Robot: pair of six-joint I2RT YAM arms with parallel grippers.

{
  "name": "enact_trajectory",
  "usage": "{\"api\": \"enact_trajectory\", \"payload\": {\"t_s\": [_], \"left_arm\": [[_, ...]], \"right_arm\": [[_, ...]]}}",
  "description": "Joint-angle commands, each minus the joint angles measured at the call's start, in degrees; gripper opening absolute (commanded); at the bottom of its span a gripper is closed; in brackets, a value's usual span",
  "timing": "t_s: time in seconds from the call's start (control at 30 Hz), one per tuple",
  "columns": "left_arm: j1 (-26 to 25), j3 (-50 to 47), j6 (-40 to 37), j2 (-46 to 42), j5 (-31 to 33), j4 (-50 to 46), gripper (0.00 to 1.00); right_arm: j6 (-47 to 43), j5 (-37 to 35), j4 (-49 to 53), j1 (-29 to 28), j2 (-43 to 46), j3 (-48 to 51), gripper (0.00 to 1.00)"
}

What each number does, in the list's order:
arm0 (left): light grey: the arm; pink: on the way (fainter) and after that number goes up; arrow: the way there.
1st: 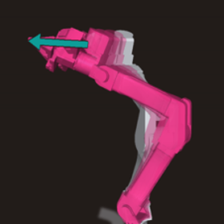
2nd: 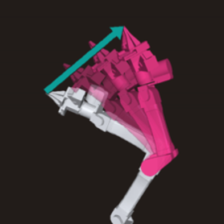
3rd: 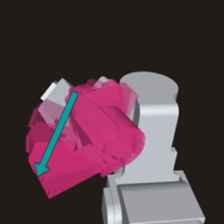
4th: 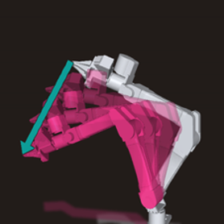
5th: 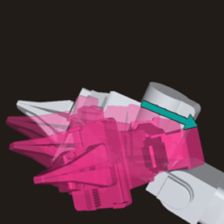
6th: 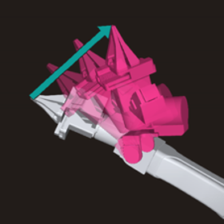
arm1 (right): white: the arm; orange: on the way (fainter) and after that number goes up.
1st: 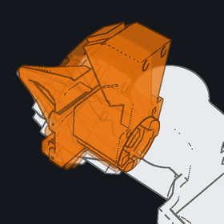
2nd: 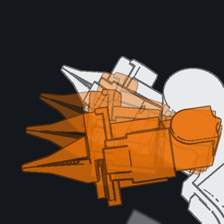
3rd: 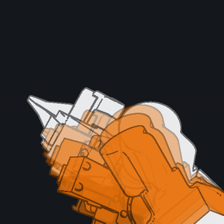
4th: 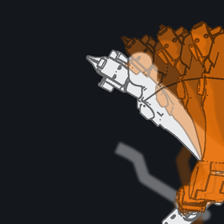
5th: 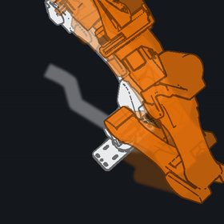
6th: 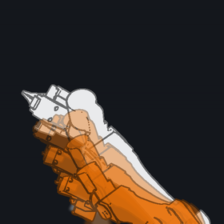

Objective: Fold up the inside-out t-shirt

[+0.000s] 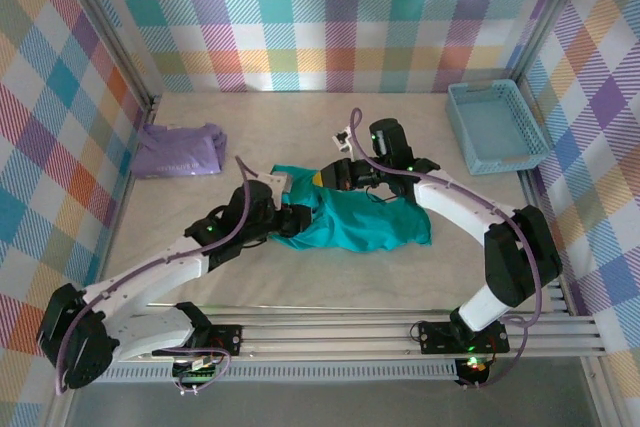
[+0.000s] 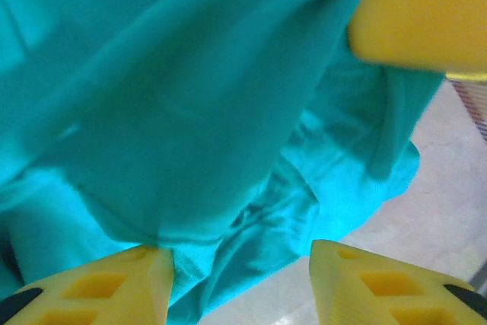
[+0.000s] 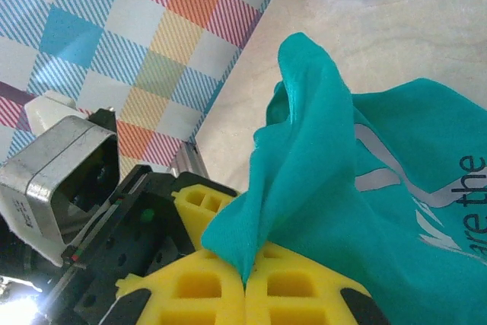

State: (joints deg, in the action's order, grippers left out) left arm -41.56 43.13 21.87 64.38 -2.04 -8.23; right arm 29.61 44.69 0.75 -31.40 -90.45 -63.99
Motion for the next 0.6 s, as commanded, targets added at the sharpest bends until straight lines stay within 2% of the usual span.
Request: {"api": "enact_trajectory", "payload": {"t_s": [0.0,0.17,0.27,0.33,0.47,0.57], "left_arm": [[-0.3,4.2,-4.0,2.8,6.6,-0.9,0.53],[0.0,7.6,-6.6,9.5,9.5,-1.4,0.55],[1.0,8.1,-7.5,11.4,7.4,0.3,0.46],[1.8,8.2,-8.7,11.6,2.7,1.6,0.34],[5.0,6.8,-9.5,9.0,-13.7,5.4,0.02],[8.0,4.8,-7.1,6.0,-26.7,8.6,0.00]], "right_arm": [[0.1,2.5,1.1,0.7,0.4,-1.6,0.00],[-2.1,4.4,3.9,1.3,1.1,-2.5,0.00],[-4.8,6.0,7.0,2.6,1.9,-2.9,0.00],[-7.0,7.9,9.4,3.6,2.2,-3.3,0.00],[-17.2,10.3,20.5,5.5,1.3,-6.9,0.00],[-23.0,4.0,28.1,5.6,1.3,-9.7,0.01]]}}
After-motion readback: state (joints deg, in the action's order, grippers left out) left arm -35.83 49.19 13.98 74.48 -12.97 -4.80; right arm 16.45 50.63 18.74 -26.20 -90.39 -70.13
